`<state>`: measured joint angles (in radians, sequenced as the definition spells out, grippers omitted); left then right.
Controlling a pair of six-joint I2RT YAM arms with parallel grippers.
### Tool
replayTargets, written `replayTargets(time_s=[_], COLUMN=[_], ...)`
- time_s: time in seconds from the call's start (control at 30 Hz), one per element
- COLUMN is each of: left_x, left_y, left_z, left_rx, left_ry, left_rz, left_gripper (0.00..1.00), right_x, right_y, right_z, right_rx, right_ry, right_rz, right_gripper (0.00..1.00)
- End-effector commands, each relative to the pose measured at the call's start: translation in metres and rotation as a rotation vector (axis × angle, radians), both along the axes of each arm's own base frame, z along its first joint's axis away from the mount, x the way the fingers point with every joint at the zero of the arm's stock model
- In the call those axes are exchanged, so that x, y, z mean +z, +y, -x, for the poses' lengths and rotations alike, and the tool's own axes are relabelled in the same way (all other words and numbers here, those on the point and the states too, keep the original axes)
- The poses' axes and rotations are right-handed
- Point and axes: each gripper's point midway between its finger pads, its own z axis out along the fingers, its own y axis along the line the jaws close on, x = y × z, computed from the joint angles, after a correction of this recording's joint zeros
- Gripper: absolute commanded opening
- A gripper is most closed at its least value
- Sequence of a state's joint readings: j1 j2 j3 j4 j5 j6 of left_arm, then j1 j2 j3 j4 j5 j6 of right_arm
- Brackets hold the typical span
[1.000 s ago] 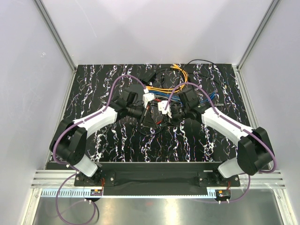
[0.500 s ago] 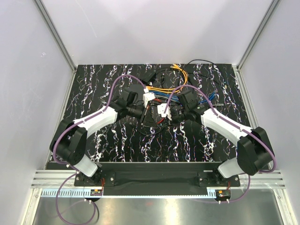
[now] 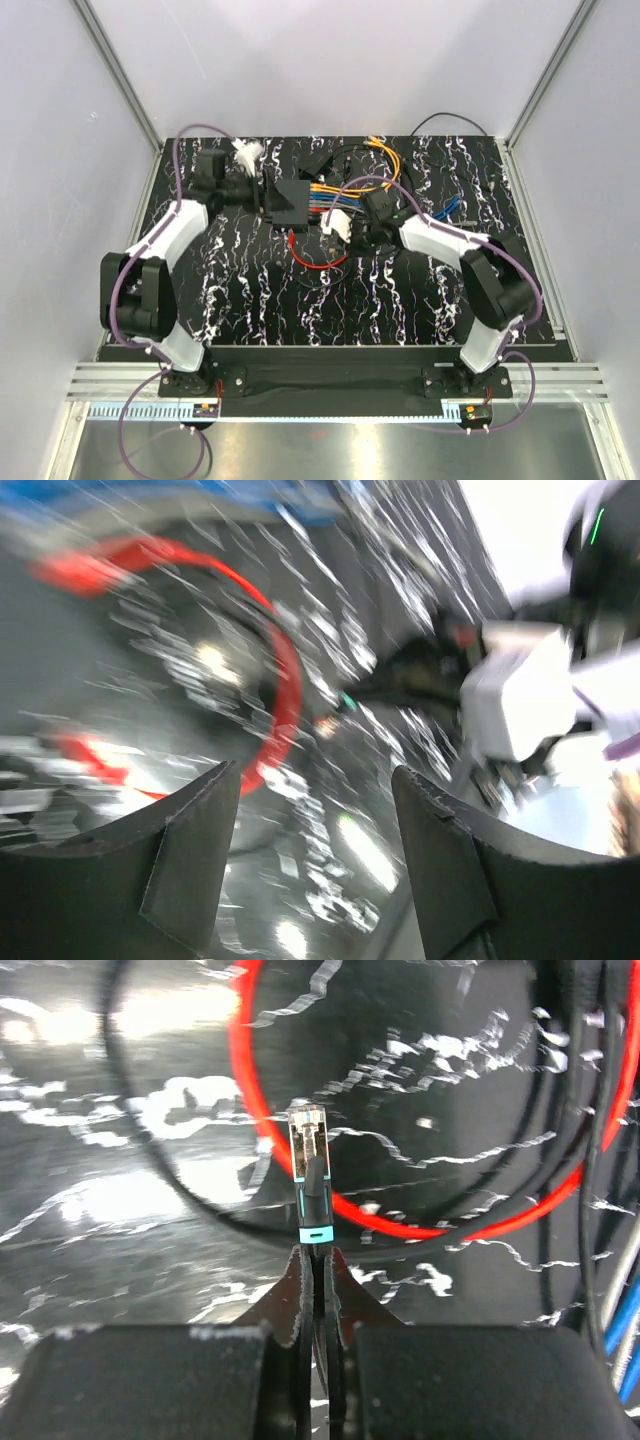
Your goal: Insert the plug into the switch port
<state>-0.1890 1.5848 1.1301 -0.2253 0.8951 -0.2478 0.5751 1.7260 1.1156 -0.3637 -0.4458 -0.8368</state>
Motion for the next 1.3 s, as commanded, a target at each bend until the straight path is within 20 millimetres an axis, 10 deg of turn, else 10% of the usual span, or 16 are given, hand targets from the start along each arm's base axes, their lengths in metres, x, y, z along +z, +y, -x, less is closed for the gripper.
replayTargets(time_s=[0.0, 0.57, 1.27], left_x=[0.003, -0.061, -0.101], left_y=[0.035, 0.061, 0.058], left_z=[-0.046, -0.134, -0.147], left_rx=[0.141, 0.198, 0.218], left_ry=[-0.04, 0.049, 0.103], left_rz=[-0.1, -0.268, -0.309], left_gripper=[0.68, 0.7, 0.71], right_x=[0.026, -0.025, -0.038], right_y=[0.008, 0.035, 0.072], right_z=[-0.047, -0.12, -0.12], right_rx=[-0.096, -0.152, -0.135], right_ry=[-0.12, -0.106, -0.126], right_rz=[0.017, 0.14, 0.142], right_gripper=[0.0, 0.0, 0.0])
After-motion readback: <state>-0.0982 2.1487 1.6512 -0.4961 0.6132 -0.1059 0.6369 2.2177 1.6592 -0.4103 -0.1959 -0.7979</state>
